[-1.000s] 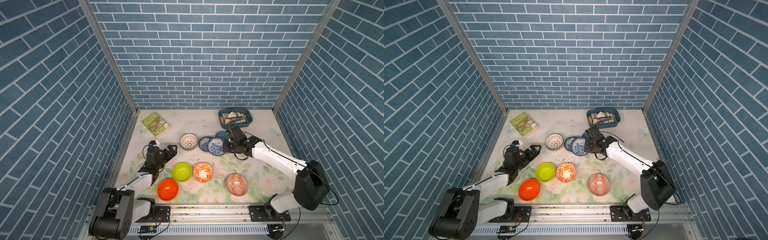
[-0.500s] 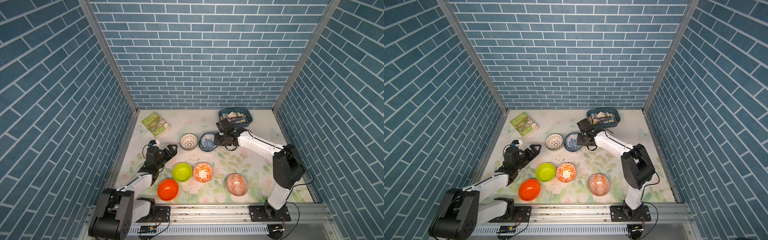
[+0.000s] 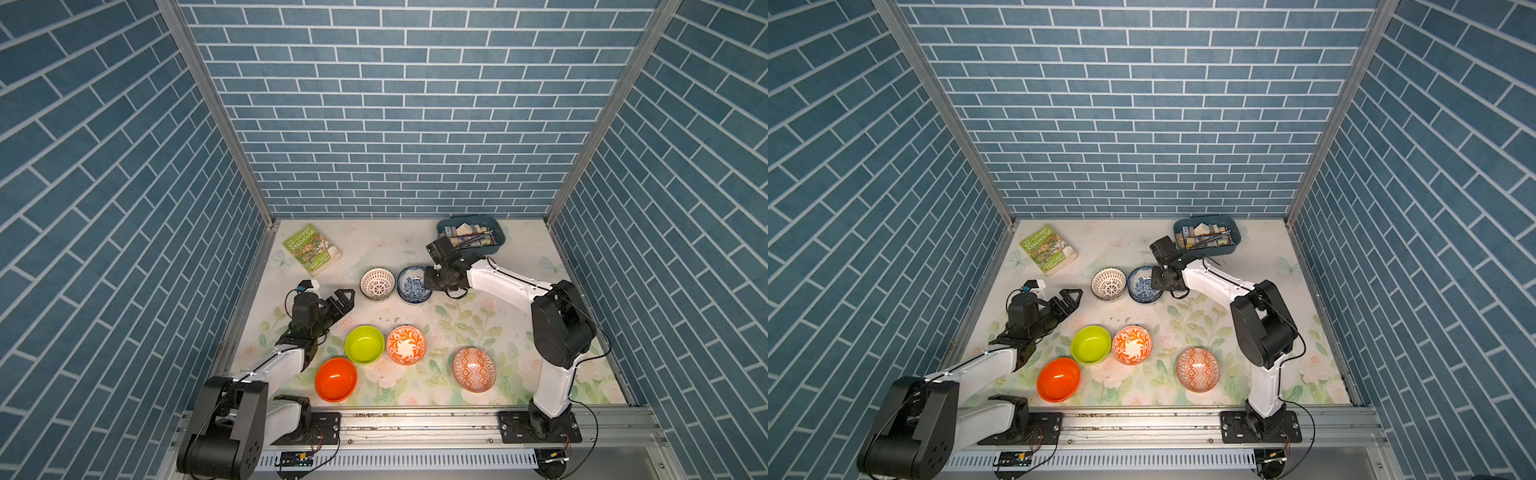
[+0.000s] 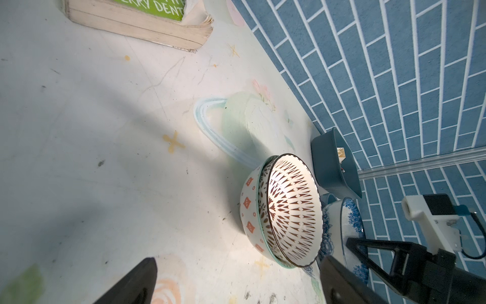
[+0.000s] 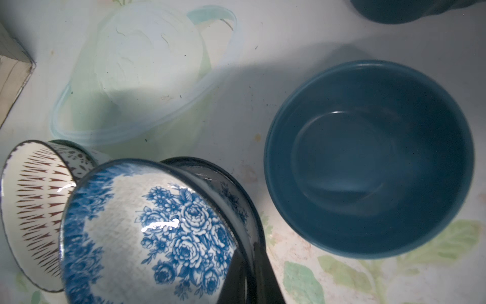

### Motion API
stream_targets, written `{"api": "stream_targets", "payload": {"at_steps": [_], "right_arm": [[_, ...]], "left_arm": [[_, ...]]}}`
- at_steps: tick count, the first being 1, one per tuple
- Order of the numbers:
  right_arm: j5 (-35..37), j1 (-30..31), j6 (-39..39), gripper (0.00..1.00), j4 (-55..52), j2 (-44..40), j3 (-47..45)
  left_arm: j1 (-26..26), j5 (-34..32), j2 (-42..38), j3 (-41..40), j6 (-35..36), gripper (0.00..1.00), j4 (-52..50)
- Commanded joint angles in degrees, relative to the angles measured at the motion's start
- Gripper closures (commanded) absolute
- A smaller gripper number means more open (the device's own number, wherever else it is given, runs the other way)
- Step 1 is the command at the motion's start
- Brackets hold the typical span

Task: Stack the bowls
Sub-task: Place the bowl on the bowl.

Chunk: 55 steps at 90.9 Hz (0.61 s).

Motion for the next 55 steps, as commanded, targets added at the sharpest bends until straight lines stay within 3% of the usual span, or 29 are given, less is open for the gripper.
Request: {"api": "stream_targets", "payload": {"at_steps": [1,55], "right_arm": [[0.0,0.4,0.0,1.00,1.3,-0.1,1.0],[1.1,1.4,1.1,1.00,1.5,1.1,0.1]], "left_arm": [[0.6,0.5,-0.7,0.2,0.9,0.00,1.0],[0.9,0.4,-1.2,-0.2,0.7,0.00,1.1]]}}
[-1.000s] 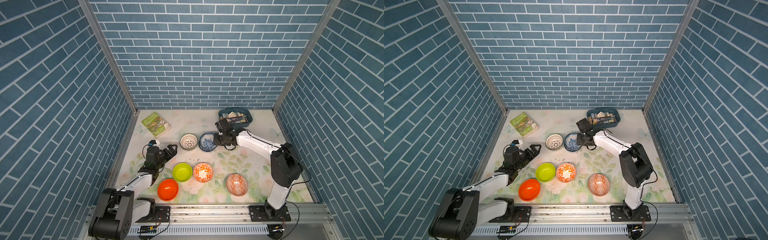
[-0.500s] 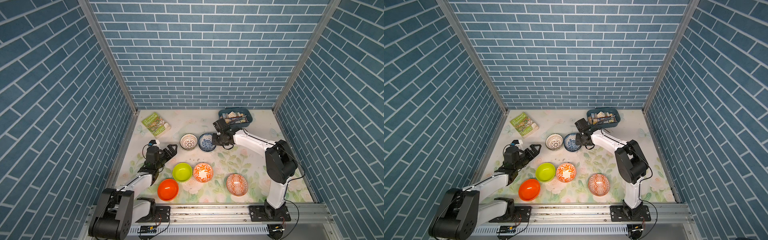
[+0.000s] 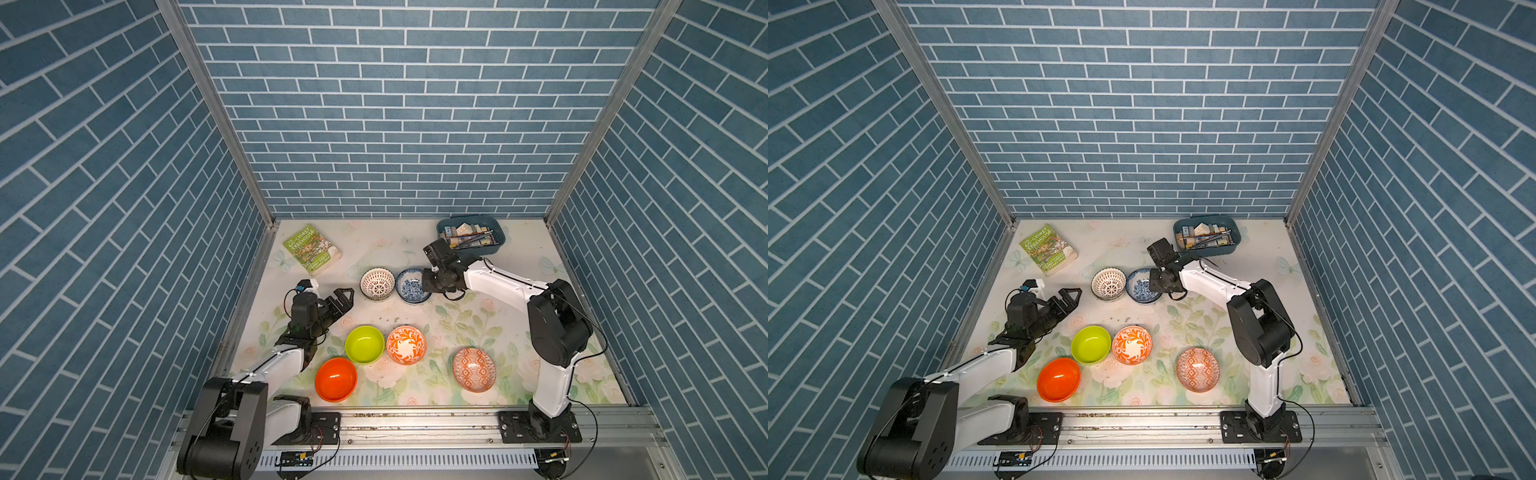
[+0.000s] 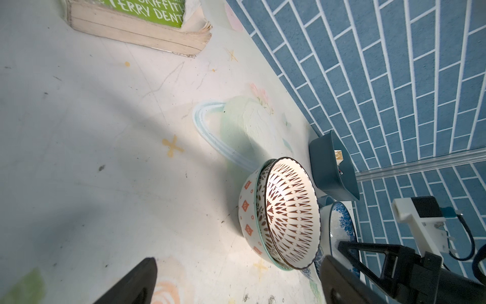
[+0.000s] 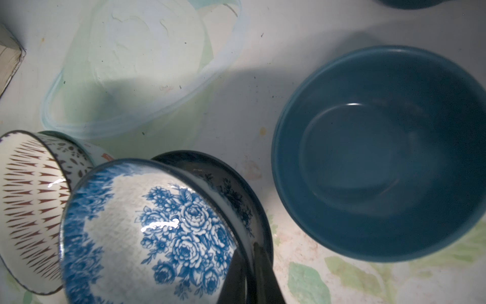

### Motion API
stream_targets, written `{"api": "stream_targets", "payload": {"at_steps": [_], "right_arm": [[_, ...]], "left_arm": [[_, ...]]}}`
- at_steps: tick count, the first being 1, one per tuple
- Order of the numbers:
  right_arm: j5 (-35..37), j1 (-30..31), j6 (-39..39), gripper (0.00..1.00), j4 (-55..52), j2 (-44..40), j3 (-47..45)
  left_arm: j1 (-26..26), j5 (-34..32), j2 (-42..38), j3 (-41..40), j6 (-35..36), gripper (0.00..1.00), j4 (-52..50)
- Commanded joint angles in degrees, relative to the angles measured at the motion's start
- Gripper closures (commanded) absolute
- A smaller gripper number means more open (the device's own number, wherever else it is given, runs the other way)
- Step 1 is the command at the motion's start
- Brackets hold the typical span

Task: Stack the bowls
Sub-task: Place the bowl on the bowl.

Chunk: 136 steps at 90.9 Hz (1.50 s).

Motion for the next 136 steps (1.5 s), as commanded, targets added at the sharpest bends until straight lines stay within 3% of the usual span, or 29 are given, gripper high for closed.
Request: {"api": "stream_targets", "payload": {"at_steps": [1,9,22,68,89,116,136], "right_arm": [[0.8,0.5,1.1,1.00,1.3,0.2,0.0],[0.8,0.5,1.3,0.99,1.4,-0.1,-0.3],[1.0,0.7,1.4,0.84,1.2,-0.1,-0.2],[2.8,1.1,1.6,0.74,-0.8,-4.3,-2.2],[2.4,1.1,2.2,0.75,0.7,-6.6,-5.5],[0.6,1.1,2.8,0.93,3.4,-4.9,-7.0],[0.2,1.1,3.1,0.96,4.1,-4.6,-7.2]], "left_arm": [[0.5,0.2,-0.9,-0.1,0.7,0.00,0.8],[0.5,0.2,-0.8,-0.1,0.7,0.00,0.8],[0.6,0.4,-0.7,-0.1,0.7,0.00,0.8],[0.8,0.8,-0.5,-0.1,0.7,0.00,1.1],[0.8,0.7,-0.3,-0.1,0.6,0.00,1.1],[0.9,0.7,-0.6,-0.2,0.6,0.00,0.9],[0.9,0.9,-0.2,-0.1,0.6,0.00,1.0]]}}
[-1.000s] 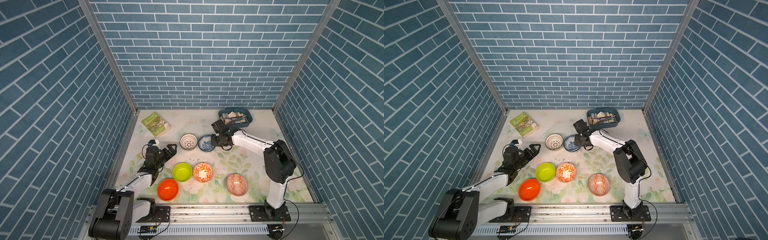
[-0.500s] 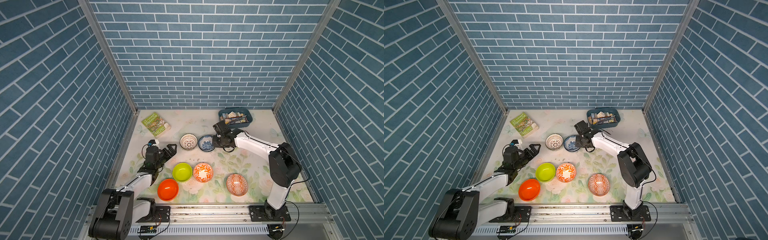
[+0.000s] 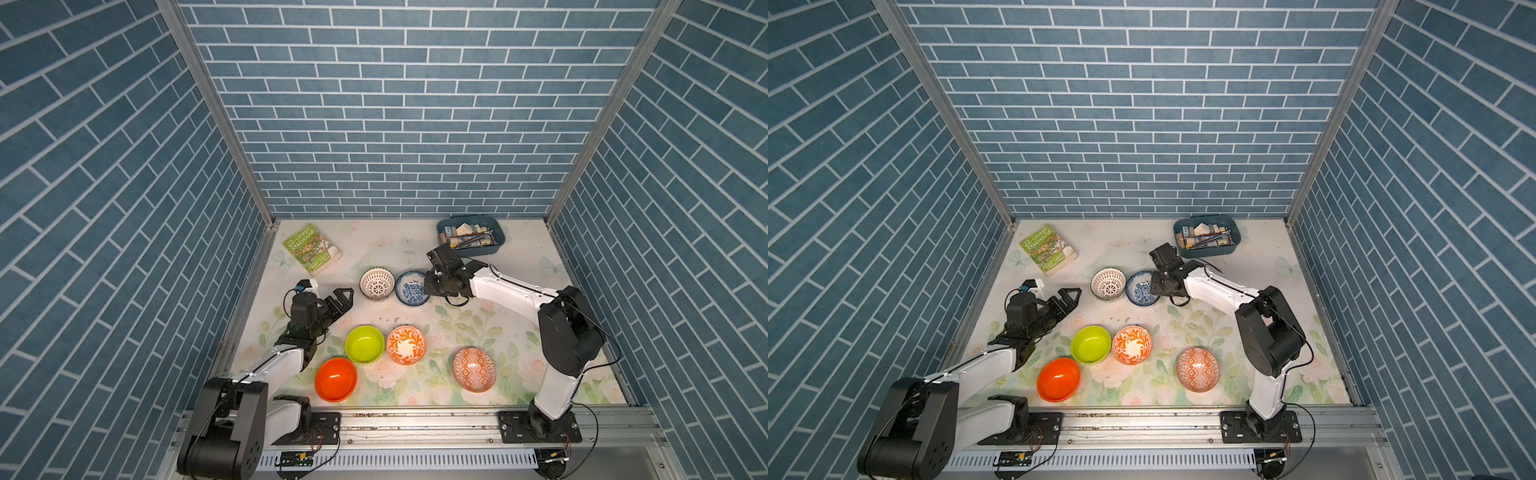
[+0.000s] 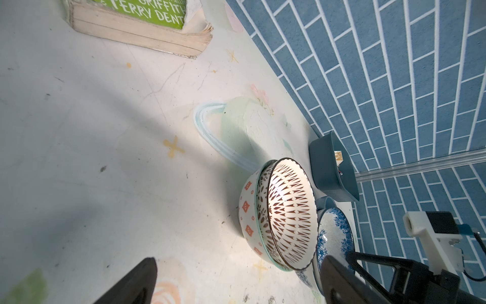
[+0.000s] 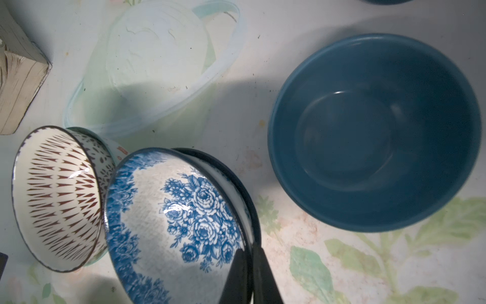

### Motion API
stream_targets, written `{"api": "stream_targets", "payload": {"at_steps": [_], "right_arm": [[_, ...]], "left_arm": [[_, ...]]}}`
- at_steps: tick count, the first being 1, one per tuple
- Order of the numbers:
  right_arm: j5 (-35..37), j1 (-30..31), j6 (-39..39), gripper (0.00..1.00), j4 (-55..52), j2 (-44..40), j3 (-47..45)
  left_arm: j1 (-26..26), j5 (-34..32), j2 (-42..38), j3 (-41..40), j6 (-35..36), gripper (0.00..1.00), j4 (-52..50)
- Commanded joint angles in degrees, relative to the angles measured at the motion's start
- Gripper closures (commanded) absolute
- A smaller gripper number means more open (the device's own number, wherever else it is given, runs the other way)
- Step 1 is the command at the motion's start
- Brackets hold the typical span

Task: Stack the bowls
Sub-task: Place the bowl on the bowl.

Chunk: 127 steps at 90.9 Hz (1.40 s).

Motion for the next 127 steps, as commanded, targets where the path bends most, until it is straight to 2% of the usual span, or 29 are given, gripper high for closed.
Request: {"api": "stream_targets", "payload": {"at_steps": [1,17,73,108,120,127], "right_arm": [[-0.6,0.2,0.4,0.96,-0.1,0.5,-0.8],[-1.7,0.2,0.5,1.00,0.5,1.5,-1.0],[-6.5,-1.2,1.6,1.00,3.7,0.4,-3.8],[-6.9,-1.4,1.5,1.00,3.4,-0.2,-4.2],[-6.8,-1.3,1.5,0.80,3.3,-1.2,-4.2],[-6.6,-1.4,1.5,0.74,3.2,-2.2,-4.0]], "left_arm": [[0.5,0.6,-0.3,-0.1,0.6,0.00,0.9],[0.5,0.7,-0.3,-0.1,0.6,0.00,1.0],[0.7,0.7,-0.7,-0.3,0.6,0.00,0.9],[0.7,0.6,-0.7,-0.2,0.6,0.00,0.8],[0.7,0.4,-0.9,-0.2,0.6,0.00,0.3],[0.7,0.2,-1.4,-0.1,0.6,0.00,-0.3]]}}
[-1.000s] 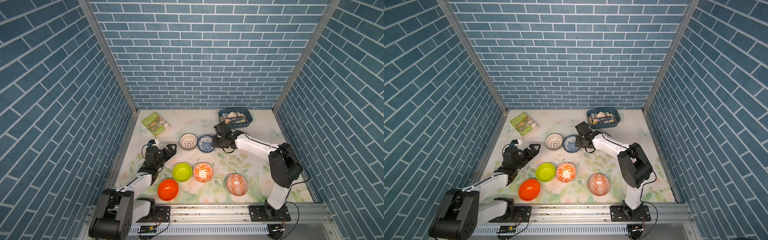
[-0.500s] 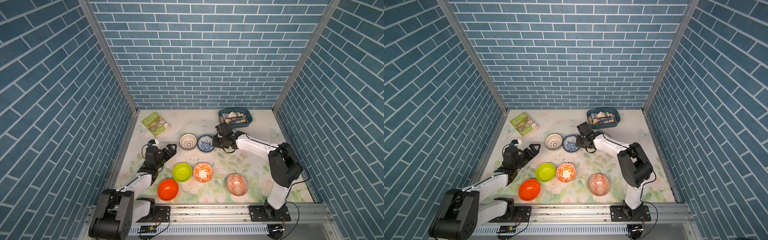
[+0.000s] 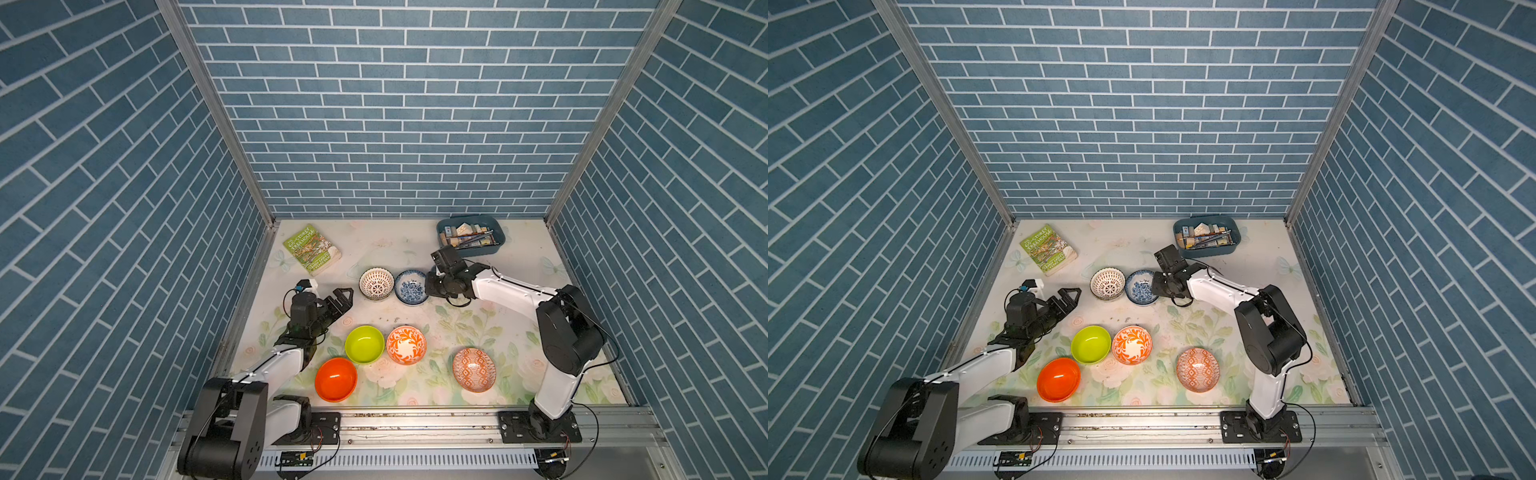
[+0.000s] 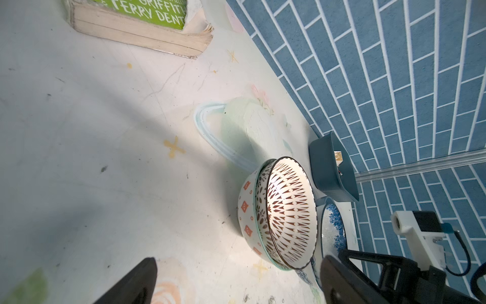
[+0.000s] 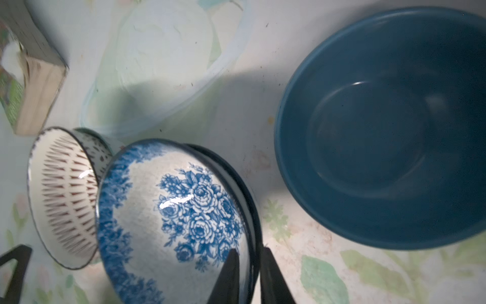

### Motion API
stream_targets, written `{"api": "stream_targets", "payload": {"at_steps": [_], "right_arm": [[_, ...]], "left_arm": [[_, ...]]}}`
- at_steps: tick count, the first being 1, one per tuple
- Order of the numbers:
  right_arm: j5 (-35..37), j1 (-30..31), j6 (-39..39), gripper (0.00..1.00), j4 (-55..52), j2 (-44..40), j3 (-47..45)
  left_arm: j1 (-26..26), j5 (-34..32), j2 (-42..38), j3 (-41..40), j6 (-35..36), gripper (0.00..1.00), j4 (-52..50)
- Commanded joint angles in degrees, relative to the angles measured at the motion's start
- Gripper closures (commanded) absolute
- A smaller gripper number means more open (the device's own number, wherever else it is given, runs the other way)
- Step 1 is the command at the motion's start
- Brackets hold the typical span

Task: Stack the bowls
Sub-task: Place the bowl on the bowl, then pick up the bowl from the center of the board.

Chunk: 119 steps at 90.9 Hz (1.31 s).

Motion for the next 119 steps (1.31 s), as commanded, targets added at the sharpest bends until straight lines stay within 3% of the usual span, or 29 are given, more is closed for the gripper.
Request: {"api": "stream_targets", "payload": {"at_steps": [1,35,61,79,119], "right_arm": [[-0.8,0.3,0.2,0.73,-1.7,-2.6,-0.7],[2.6,-0.9,-0.2,0.59,-1.0,-12.8,-5.1],[-0.4,-11.0,-0.5,0.51,3.3,-20.0,-14.7],[-3.4,-16.5,-2.7,0.50,4.5,-16.3,-14.1],[-5.9,-19.4,-4.3,0.51,6.2,-1.1,-4.9]], "left_arm": [[0.5,0.0,-1.4,-0.1,0.6,0.00,-0.4],[0.5,-3.0,-6.5,0.4,0.7,0.00,-8.1],[0.4,-3.8,-12.1,-0.9,0.0,0.00,-14.8],[0.3,-5.2,-16.4,-2.2,-1.0,0.00,-16.0],[0.3,-4.8,-10.3,-1.1,-0.2,0.00,-12.6]]}}
